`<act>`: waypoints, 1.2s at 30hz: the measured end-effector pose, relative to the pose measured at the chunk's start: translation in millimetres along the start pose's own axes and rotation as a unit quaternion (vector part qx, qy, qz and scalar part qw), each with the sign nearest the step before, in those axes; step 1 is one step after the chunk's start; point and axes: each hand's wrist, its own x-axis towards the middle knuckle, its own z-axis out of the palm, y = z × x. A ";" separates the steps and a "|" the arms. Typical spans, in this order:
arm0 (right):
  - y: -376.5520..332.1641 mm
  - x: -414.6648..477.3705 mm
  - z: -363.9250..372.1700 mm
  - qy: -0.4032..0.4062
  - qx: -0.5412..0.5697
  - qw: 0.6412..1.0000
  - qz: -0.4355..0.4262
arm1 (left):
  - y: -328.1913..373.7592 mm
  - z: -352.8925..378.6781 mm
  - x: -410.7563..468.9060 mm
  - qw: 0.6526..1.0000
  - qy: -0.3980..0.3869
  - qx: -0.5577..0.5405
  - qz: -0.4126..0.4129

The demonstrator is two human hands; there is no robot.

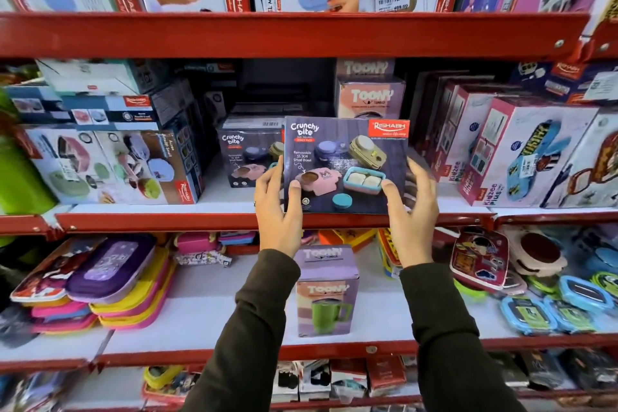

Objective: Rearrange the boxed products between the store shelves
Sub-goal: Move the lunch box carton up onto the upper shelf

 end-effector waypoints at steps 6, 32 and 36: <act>-5.3 -11.6 12.7 -0.002 -0.016 1.000 -0.025 | -6.8 -23.9 3.2 1.000 0.001 0.020 0.014; 2.5 -26.8 97.5 -0.122 -0.068 0.990 -0.031 | -61.5 -96.1 43.3 0.989 0.050 0.102 -0.097; 10.0 -36.9 81.3 -0.055 -0.078 0.992 -0.084 | -62.7 -96.5 20.8 0.980 0.145 0.131 -0.018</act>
